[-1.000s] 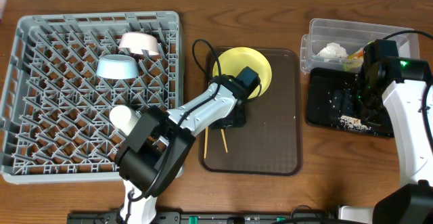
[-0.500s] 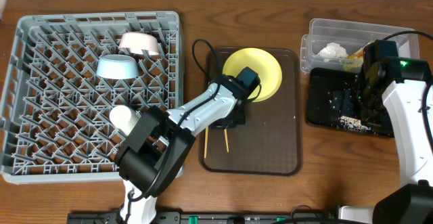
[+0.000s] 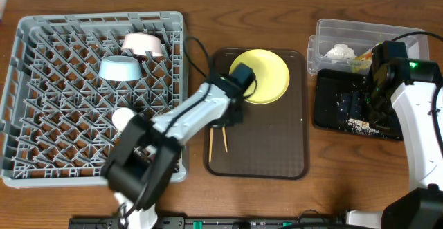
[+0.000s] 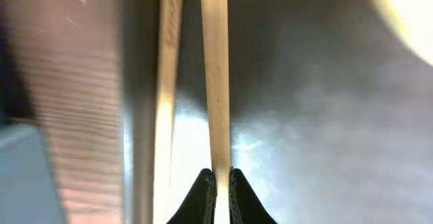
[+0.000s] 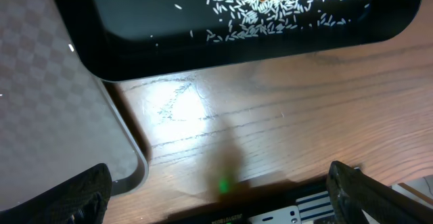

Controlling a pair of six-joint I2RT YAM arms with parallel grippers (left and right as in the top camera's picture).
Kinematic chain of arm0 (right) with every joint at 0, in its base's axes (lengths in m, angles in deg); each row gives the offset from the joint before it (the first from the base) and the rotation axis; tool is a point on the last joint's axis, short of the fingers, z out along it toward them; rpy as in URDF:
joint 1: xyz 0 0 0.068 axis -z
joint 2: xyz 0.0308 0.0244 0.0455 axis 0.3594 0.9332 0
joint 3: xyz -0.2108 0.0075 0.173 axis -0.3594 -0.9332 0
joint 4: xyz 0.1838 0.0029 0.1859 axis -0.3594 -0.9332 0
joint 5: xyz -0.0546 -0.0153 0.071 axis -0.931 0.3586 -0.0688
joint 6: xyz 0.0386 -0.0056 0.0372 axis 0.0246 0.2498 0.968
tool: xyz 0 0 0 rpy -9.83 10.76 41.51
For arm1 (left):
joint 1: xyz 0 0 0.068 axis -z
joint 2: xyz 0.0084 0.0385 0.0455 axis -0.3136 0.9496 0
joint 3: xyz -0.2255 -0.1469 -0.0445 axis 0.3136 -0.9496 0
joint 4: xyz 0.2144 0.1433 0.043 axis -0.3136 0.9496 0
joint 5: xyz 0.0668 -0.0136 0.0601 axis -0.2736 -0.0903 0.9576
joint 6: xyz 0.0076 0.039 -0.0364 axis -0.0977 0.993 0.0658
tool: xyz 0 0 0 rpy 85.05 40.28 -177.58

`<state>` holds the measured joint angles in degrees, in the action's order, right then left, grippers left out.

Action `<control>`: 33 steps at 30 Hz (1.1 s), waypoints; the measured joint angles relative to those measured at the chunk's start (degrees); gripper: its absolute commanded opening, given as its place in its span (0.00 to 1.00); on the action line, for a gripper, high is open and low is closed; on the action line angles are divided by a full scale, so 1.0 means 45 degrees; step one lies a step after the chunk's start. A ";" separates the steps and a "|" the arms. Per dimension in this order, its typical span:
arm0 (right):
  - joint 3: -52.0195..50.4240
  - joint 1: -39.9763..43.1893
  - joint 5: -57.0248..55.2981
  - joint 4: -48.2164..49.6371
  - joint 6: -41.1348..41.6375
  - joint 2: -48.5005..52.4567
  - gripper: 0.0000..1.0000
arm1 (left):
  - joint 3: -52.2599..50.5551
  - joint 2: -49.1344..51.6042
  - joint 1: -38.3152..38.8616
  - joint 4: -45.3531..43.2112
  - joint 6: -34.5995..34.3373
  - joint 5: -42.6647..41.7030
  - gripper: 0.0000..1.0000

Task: Sort waste into correct bins and load items into the dishwasher
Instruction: 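Carry the chopsticks into the dish rack and release them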

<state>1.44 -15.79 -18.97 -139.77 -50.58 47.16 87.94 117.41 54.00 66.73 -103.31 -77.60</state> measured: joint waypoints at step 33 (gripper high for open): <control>0.0000 0.0000 0.0000 -0.0141 0.0000 0.0000 0.99 | 0.0005 -0.2662 -0.5299 0.0661 0.6441 0.0223 0.17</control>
<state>1.44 -15.79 -18.97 -140.41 -50.58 47.16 87.96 105.43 30.15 69.70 -74.32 -76.60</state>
